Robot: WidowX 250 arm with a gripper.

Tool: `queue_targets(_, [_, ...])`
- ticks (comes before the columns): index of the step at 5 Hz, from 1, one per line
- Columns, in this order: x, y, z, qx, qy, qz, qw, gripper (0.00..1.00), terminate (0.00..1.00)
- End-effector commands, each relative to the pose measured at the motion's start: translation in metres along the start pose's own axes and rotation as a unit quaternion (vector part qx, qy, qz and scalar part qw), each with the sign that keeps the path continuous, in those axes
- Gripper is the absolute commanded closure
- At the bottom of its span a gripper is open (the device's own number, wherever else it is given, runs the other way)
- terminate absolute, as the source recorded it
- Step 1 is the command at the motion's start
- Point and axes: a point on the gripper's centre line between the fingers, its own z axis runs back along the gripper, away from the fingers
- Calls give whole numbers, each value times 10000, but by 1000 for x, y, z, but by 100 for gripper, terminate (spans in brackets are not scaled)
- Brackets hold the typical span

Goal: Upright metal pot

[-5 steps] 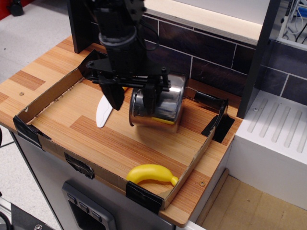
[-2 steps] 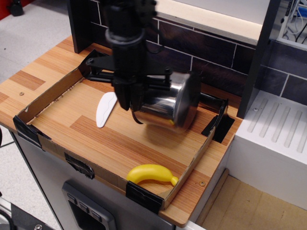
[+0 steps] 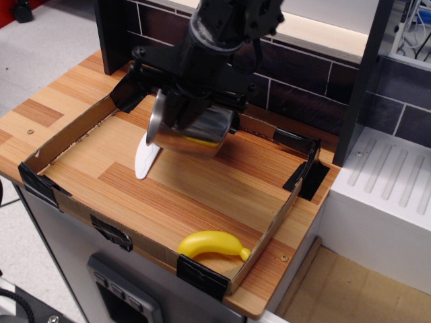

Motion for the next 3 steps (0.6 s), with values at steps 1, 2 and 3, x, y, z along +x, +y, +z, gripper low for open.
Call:
queue_targets(1, [9, 9, 7, 1465, -308, 14, 9887, 100, 0])
queue_targets(2, [6, 2, 3, 1809, -397, -262, 9824, 100, 0])
queue_targets(3, [1, -8, -2, 1894, -195, -469, 9806, 100, 0])
